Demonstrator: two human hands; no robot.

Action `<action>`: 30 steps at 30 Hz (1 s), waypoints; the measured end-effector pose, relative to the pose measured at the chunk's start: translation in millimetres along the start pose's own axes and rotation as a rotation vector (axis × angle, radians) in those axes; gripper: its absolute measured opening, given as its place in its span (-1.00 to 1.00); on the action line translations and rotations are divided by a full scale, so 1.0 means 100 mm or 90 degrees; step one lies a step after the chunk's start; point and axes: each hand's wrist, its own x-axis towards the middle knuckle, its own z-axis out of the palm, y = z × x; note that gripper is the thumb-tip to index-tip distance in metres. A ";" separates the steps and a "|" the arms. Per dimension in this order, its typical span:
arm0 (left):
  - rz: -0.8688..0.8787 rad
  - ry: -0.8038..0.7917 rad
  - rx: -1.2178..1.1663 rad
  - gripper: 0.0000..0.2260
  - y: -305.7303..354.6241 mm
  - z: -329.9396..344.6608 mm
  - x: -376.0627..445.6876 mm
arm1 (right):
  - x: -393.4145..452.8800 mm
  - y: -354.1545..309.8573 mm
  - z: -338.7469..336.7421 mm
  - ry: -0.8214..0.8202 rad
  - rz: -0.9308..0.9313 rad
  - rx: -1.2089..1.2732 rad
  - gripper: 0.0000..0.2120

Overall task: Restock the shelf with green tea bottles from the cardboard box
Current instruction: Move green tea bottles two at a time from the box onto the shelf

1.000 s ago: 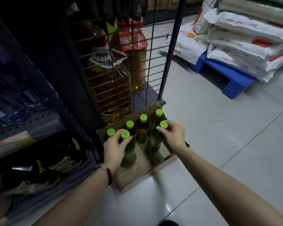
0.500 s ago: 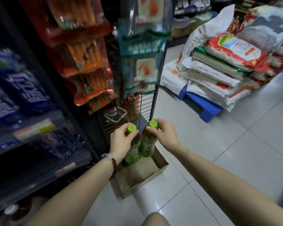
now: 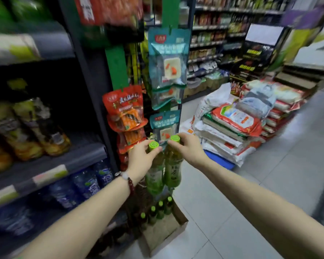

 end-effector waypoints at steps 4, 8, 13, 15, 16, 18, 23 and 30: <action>0.008 0.047 0.020 -0.83 0.64 -0.59 0.02 | 0.11 -0.79 -0.33 0.002 -0.043 -0.046 -0.65; 0.012 0.072 0.016 -0.86 1.09 -1.08 0.11 | 0.19 -1.36 -0.54 0.019 -0.090 -0.050 -0.60; 0.027 0.106 -0.005 -0.86 1.43 -1.54 0.14 | 0.30 -1.90 -0.71 -0.001 -0.137 -0.025 -0.64; 0.031 0.131 -0.009 -0.88 1.53 -1.69 0.15 | 0.39 -2.10 -0.75 -0.012 -0.166 -0.023 -0.60; 0.028 0.142 -0.010 -0.88 1.58 -1.78 0.16 | 0.43 -2.19 -0.76 -0.015 -0.178 -0.026 -0.57; 0.023 0.149 -0.025 -0.84 1.68 -1.95 0.18 | 0.51 -2.39 -0.79 -0.021 -0.204 -0.039 -0.53; 0.014 0.211 -0.013 -0.90 1.95 -2.37 0.14 | 0.62 -2.92 -0.84 -0.049 -0.271 -0.037 -0.49; 0.039 0.263 -0.009 -0.92 2.24 -3.08 0.03 | 0.66 -3.62 -0.77 -0.067 -0.326 0.027 -0.45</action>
